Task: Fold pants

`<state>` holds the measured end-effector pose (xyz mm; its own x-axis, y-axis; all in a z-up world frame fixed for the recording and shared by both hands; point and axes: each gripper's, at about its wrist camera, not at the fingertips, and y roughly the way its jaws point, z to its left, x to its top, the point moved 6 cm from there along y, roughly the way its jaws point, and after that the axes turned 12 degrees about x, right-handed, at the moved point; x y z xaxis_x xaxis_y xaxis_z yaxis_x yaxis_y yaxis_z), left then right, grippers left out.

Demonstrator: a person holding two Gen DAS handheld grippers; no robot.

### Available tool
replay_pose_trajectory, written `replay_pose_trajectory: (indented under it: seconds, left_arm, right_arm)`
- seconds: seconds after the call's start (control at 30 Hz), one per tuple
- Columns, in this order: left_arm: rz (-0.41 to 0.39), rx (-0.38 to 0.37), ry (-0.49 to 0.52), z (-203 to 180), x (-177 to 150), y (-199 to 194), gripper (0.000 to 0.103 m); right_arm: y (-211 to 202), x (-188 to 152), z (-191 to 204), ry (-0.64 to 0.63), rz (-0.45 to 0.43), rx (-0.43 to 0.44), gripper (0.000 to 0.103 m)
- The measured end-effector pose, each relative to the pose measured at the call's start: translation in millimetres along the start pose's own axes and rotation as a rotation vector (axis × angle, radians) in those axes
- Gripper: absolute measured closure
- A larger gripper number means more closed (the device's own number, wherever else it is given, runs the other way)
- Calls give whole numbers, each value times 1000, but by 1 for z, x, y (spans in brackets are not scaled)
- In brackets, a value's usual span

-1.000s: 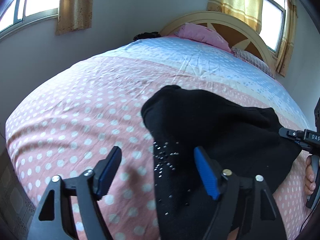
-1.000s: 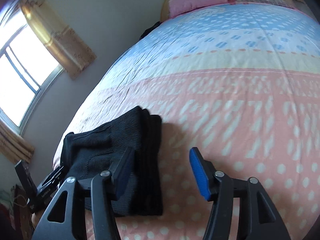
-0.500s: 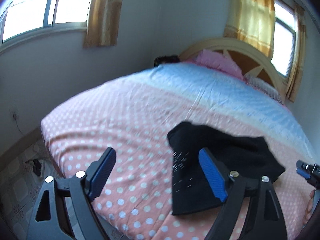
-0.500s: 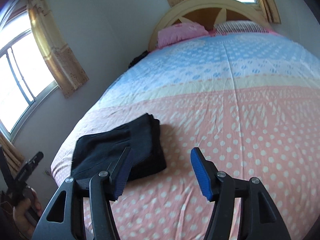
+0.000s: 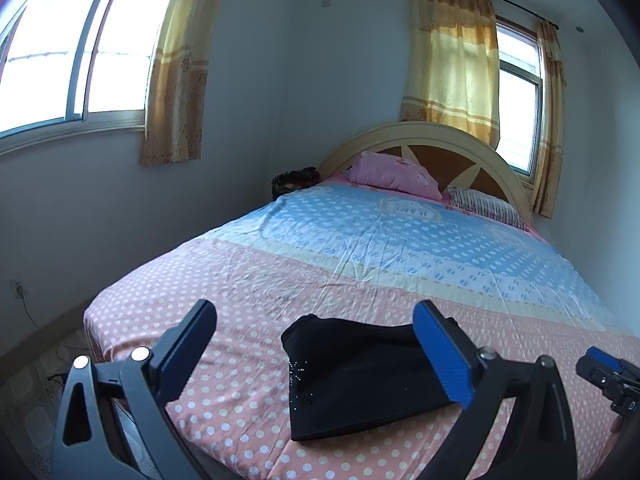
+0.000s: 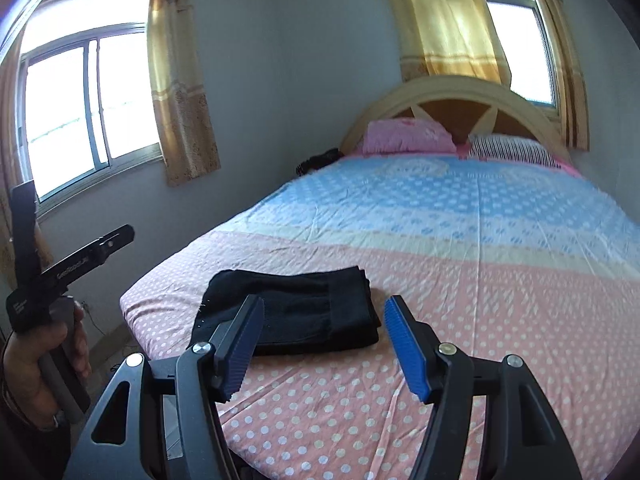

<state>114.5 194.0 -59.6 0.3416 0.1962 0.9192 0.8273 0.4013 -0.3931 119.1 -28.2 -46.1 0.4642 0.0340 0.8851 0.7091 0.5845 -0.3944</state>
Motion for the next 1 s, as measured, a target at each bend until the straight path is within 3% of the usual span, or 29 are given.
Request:
replay_pose_trajectory:
  seconds: [0.13,0.37,1.0]
  left_arm:
    - [-24,-6,1,-3,4,-13,2]
    - [-56,-10,30,-13,6,-23,0]
    - [-52,-14,50,-24,-1,-26,0]
  right_arm:
    - [-13,-3,6,-8,-26,-2,30]
    - [-23,-9,10,-12,-26,-4,30]
    - [-24,-16,16,-24,-26,2,30]
